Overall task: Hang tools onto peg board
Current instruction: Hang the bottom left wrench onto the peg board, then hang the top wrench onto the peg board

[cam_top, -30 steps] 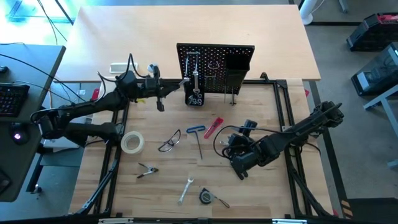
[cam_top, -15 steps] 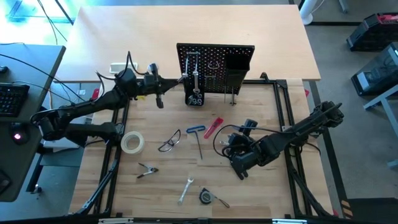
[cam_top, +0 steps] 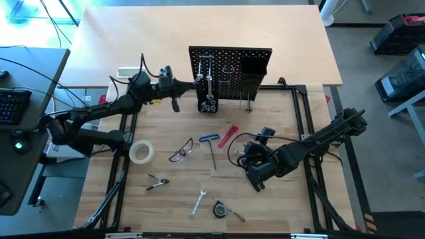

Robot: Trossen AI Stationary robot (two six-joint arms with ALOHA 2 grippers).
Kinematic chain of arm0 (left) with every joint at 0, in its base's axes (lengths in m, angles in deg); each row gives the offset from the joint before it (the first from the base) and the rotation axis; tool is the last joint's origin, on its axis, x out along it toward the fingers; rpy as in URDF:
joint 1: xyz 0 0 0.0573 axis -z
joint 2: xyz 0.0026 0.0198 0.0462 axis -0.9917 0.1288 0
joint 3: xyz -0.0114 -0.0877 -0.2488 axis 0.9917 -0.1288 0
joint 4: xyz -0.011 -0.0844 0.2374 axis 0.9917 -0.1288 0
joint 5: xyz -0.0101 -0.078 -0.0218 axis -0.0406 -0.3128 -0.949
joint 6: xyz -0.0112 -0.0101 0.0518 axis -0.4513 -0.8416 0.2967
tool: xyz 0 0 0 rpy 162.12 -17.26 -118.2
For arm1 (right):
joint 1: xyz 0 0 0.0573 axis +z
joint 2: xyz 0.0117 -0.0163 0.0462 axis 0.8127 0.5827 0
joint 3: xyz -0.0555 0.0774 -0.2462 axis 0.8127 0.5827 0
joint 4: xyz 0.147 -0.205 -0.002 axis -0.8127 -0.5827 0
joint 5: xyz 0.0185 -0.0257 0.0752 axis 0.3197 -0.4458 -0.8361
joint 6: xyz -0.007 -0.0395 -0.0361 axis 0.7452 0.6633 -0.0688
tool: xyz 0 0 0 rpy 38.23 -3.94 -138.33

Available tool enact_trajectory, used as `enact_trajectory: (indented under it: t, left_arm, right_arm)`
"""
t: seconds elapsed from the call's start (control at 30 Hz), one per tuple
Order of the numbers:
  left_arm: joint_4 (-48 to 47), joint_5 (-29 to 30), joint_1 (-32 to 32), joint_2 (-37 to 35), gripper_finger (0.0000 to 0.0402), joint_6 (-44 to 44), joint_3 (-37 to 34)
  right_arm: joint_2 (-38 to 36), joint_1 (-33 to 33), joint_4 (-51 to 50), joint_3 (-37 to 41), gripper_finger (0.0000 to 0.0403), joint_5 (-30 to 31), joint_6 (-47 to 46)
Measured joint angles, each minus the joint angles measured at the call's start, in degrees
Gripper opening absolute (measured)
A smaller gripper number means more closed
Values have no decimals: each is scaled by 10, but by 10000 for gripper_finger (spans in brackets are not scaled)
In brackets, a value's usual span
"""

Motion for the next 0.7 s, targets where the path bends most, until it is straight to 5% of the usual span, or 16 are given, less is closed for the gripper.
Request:
enact_trajectory:
  t: [0.27,0.7]
  left_arm:
    - [14,-1,-19,14,22,-21,1]
    - [-110,12,-20,15,130,-23,1]
  right_arm:
    - [0,0,-1,0,196,0,-4]
    - [0,0,-13,0,196,-12,-25]
